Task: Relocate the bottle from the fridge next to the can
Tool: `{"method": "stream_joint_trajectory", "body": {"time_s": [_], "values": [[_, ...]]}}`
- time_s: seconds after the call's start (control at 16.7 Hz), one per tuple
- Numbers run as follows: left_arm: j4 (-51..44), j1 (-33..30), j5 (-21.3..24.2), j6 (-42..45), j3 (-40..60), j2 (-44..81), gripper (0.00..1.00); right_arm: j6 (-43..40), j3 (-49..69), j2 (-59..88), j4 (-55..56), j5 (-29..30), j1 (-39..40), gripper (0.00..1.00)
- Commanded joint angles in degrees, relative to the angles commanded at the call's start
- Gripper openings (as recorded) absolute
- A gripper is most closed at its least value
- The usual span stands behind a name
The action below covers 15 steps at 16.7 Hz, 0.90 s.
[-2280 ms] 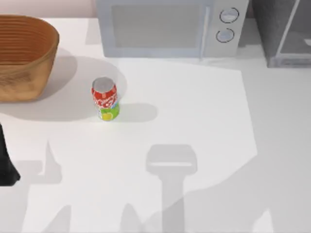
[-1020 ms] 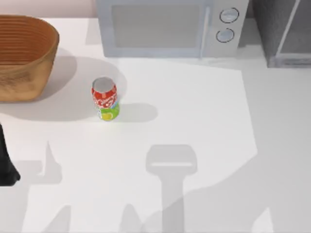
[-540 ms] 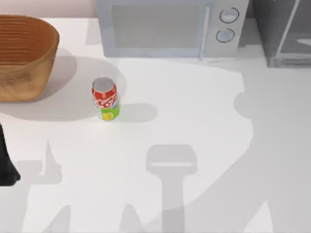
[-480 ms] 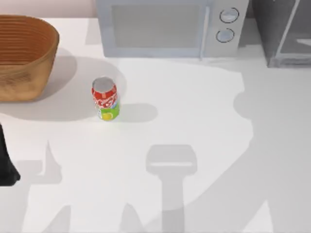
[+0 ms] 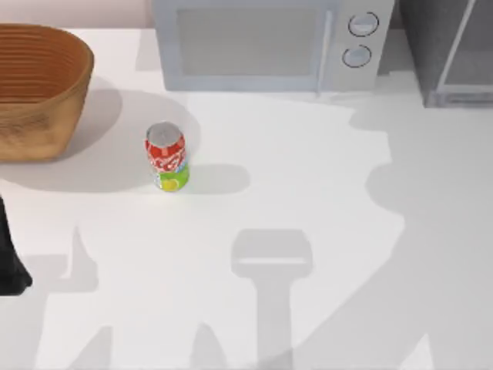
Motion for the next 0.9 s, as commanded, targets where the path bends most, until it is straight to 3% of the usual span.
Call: {"method": "stream_joint_trajectory", "body": {"time_s": [0.48, 0.9], "values": [[0.00, 0.00, 0.00, 0.00, 0.00, 0.00, 1.00, 0.13, -27.09, -16.30, 8.29, -4.44, -4.13, 0.00], [0.00, 0.00, 0.00, 0.00, 0.00, 0.00, 1.00, 0.25, -29.67, -18.33, 9.40, -4.94, -4.36, 0.00]]}}
